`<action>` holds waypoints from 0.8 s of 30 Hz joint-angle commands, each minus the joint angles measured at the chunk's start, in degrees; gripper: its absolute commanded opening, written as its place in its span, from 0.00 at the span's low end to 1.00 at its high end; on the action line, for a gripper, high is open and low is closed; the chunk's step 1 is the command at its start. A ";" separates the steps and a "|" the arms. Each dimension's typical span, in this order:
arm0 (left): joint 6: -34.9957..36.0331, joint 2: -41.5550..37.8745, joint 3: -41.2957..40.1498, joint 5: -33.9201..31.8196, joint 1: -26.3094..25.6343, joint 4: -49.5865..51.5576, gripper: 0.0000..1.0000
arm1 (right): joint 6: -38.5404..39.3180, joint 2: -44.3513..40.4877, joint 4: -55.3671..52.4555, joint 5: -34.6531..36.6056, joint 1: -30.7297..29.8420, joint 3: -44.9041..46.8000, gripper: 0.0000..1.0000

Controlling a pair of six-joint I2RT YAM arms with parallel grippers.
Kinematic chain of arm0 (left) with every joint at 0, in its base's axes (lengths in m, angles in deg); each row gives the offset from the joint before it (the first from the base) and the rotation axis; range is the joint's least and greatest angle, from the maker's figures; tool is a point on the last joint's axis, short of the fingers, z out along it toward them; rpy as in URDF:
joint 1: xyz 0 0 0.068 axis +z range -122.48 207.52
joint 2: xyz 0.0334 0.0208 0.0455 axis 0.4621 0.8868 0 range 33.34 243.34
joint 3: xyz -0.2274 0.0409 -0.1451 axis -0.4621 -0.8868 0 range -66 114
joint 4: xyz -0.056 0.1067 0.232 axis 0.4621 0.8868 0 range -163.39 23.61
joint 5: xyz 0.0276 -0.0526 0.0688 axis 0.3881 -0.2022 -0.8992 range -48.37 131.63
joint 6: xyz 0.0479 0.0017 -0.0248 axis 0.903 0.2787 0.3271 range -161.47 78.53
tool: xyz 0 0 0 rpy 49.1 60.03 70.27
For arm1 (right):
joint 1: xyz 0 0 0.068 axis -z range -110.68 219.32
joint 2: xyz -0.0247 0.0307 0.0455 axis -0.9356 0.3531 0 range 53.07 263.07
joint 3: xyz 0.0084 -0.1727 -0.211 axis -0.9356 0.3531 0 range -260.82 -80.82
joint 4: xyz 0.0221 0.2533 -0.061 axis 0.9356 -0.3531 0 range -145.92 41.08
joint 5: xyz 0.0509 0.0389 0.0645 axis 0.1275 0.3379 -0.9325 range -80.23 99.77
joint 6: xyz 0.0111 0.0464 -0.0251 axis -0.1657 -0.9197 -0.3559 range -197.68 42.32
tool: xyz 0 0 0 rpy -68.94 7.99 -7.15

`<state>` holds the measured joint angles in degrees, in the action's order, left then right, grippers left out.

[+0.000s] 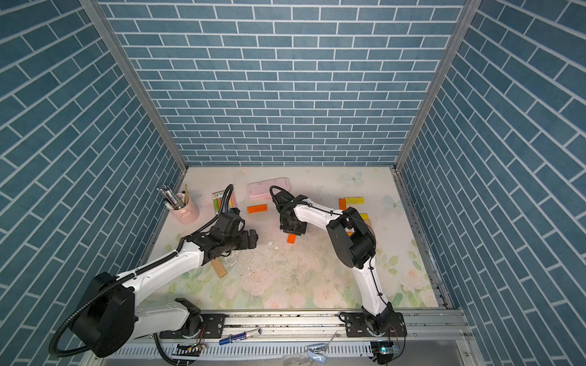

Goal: Assemble the number 6 with building blocks
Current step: Assemble the building block at the center of the board.

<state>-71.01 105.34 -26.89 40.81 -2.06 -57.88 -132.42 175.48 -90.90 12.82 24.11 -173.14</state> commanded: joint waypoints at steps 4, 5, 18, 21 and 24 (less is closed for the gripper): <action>-0.34 0.41 0.70 -0.85 0.40 -0.57 0.96 | -0.80 1.71 -1.09 -0.16 0.60 -0.75 0.31; -0.26 0.50 0.70 -0.87 0.38 -0.57 0.96 | -0.80 1.80 -1.16 -0.06 0.69 -0.91 0.31; -0.18 1.59 0.70 -0.59 0.34 -0.75 0.96 | -0.32 2.61 -1.52 -0.15 1.27 -1.72 0.32; -0.08 1.78 0.68 -0.59 0.38 -0.66 0.96 | -0.28 2.83 -1.51 -0.41 1.26 -1.90 0.32; -0.17 1.73 0.70 -0.59 0.37 -0.65 0.96 | -0.10 2.83 -1.62 -0.66 1.27 -2.30 0.33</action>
<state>-71.01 106.83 -26.89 40.84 -2.06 -57.92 -132.27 176.20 -90.94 12.08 25.09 -174.21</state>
